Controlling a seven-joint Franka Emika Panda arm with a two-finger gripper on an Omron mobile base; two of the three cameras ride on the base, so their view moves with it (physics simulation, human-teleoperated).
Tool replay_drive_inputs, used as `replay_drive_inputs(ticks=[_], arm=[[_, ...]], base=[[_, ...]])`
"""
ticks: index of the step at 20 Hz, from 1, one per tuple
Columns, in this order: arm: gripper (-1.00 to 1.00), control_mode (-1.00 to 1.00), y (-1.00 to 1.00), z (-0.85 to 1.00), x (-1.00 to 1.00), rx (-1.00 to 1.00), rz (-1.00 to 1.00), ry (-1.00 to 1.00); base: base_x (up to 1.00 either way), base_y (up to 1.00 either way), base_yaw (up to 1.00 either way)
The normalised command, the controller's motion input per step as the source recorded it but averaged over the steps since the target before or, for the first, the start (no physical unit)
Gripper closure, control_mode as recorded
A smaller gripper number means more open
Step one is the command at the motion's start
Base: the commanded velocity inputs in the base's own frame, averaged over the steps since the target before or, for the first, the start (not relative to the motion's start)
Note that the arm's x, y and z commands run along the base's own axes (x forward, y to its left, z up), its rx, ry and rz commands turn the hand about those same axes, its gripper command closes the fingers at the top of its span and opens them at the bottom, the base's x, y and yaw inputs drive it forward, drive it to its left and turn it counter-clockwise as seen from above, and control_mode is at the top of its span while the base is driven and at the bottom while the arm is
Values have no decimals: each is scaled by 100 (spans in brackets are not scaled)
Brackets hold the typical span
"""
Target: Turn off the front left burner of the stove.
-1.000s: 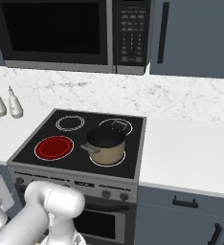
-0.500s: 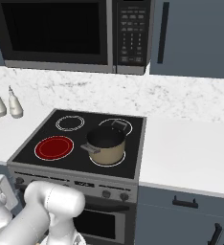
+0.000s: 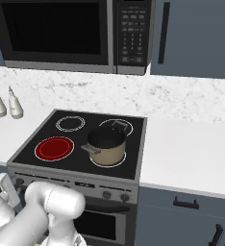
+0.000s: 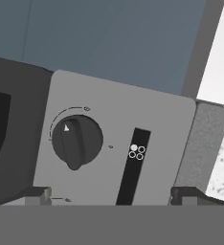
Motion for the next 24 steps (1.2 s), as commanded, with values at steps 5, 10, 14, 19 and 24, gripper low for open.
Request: replay_drive_inputs(ticks=[5,10,14,19,24], arm=[[-100,-100,1,-20,2,0,0,0],[-100,-100,10,-21,3,0,0,0],[-100,-100,32,-5,22,0,0,0],[-100,-100,33,-6,17,0,0,0],[-100,-100,6,-21,2,0,0,-1]], base=[[0,0,0],[0,0,0],[0,0,0],[0,0,0],[0,0,0]])
